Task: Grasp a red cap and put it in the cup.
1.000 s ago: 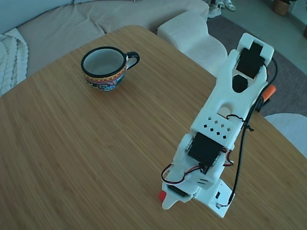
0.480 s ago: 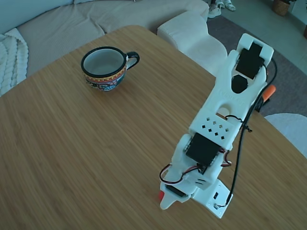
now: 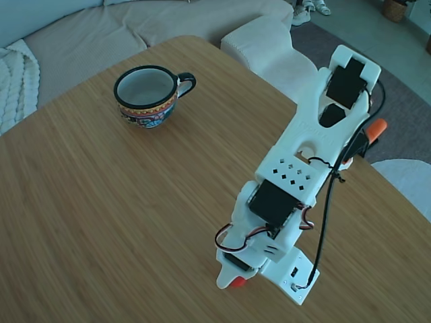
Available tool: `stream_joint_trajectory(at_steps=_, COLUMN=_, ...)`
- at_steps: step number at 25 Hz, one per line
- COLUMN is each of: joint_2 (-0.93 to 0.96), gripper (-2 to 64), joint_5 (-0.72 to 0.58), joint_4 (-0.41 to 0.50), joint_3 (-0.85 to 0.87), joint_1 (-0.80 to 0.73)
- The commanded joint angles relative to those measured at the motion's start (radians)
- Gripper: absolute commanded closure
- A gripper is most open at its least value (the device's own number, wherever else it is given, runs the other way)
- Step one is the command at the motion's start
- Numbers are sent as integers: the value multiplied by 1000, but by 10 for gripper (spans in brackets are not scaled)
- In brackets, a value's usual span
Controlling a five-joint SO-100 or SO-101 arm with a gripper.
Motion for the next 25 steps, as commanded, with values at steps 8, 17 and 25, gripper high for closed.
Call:
stream_joint_trajectory(at_steps=8, joint_2=18, gripper=250, joint_5=3, joint_4=-3, joint_3=-25, joint_1=-2)
stream_joint_trajectory(at_steps=17, joint_2=18, gripper=250, joint_5=0, joint_4=-5, joint_3=-35, joint_1=-3)
stream_joint_trajectory(at_steps=25, joint_2=17, gripper=250, joint_5=-6, joint_4=-17, joint_3=-37, joint_1=-5)
